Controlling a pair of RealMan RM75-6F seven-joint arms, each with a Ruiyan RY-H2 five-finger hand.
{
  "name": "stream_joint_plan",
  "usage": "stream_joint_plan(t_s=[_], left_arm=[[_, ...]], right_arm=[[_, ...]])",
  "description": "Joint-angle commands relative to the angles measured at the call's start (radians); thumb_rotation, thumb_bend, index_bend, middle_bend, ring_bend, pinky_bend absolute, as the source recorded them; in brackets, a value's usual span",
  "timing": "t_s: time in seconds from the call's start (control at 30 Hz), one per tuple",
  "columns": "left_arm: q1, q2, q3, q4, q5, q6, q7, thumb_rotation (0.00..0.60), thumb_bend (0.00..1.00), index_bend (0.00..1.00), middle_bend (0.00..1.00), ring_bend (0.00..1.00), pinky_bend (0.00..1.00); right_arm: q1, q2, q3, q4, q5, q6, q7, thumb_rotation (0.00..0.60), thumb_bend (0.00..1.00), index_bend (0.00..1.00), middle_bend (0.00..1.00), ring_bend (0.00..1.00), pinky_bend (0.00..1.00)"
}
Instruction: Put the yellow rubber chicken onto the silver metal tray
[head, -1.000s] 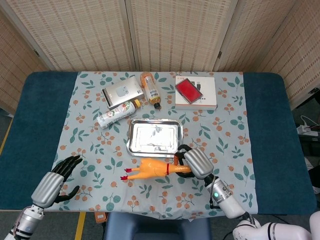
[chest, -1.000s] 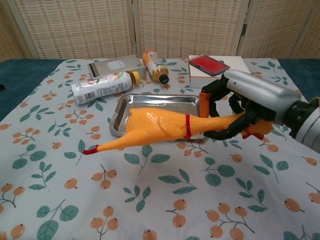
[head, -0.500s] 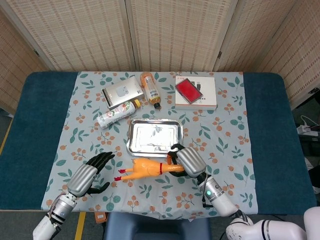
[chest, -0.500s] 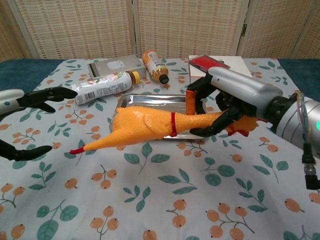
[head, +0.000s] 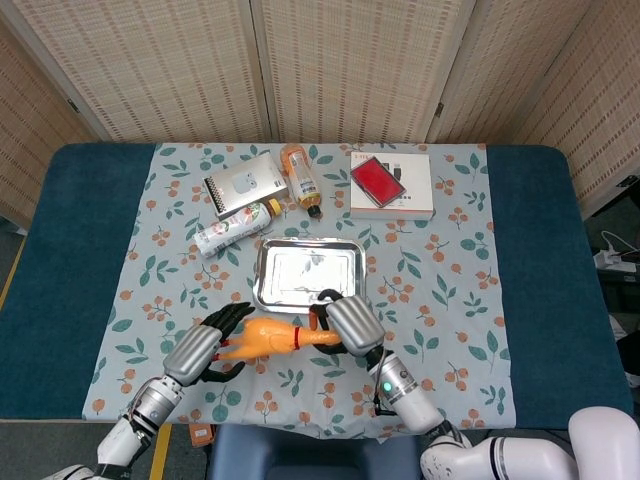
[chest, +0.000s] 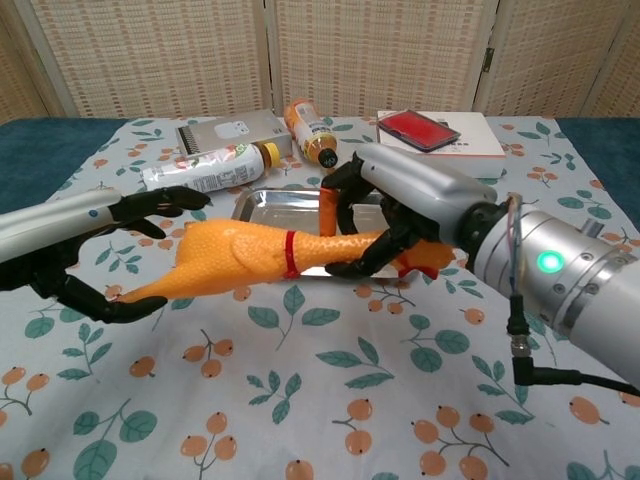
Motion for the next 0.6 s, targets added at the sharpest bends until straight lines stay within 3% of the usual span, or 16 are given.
stream_joint_plan(t_s=[0.03,0.6], left_arm=[[-0.013,-0.004,-0.010,-0.014,-0.029,-0.015,-0.005,0.600,0.35,0.00,0.00,0.00,0.13],[-0.061,-0.050,-0.058,0.032,-0.178,-0.039,0.004,0.600,0.35,0.00,0.00,0.00,0.14]], right_arm=[[0.007,-0.020,0.001,0.007,0.008,0.004,-0.014,0.600,0.24,0.97,0.69,0.78,1.00],[0.023,-0.093,0.014,0.009,0.004,0.035,-0.022,0.600,0.24,0.98,0.69,0.78,1.00]])
